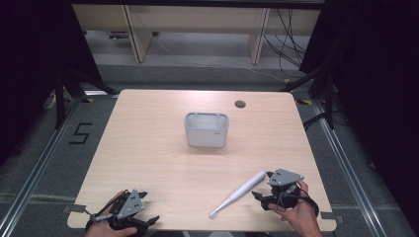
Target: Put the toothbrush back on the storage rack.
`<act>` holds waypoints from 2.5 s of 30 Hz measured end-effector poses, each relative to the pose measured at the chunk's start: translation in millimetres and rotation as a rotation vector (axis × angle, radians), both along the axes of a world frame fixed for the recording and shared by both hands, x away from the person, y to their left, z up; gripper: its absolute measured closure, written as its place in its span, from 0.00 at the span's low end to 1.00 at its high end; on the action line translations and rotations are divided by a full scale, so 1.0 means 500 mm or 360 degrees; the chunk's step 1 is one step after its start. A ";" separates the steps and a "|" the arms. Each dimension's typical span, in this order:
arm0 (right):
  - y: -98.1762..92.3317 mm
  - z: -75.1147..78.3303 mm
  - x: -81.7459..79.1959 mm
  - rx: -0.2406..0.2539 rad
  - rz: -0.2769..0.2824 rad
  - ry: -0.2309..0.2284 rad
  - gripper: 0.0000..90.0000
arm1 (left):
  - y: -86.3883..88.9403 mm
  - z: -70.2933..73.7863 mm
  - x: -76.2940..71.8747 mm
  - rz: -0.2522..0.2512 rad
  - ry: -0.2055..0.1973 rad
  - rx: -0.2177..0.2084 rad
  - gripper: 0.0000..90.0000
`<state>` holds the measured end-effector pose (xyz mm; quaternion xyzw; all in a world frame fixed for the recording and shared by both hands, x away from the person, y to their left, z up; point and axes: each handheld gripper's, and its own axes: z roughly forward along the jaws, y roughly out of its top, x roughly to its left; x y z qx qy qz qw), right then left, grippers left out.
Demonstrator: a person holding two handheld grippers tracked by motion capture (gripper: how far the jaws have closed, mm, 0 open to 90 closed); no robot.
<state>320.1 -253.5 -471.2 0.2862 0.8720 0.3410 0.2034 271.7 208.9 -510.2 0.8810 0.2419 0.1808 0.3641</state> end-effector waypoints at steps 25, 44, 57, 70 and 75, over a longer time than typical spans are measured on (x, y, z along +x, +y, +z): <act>0.118 0.028 0.038 -0.0470 0.0440 0.0168 0.34 | 0.002 -0.001 0.003 -0.0001 0.0011 -0.0009 0.16; 0.154 0.003 0.062 -0.0658 0.0543 0.0289 0.38 | 0.001 -0.001 0.002 -0.0003 0.0011 -0.0011 0.16; 0.169 -0.008 0.068 -0.0806 0.0583 0.0384 0.50 | 0.001 0.001 0.001 0.0006 0.0028 0.0004 0.16; 0.177 -0.009 0.084 -0.0924 0.0687 0.0509 0.63 | 0.000 -0.001 0.002 0.0004 0.0022 -0.0016 0.16; 0.175 -0.008 0.089 -0.0936 0.0664 0.0555 0.67 | 0.000 0.000 0.003 -0.0012 0.0009 -0.0001 0.16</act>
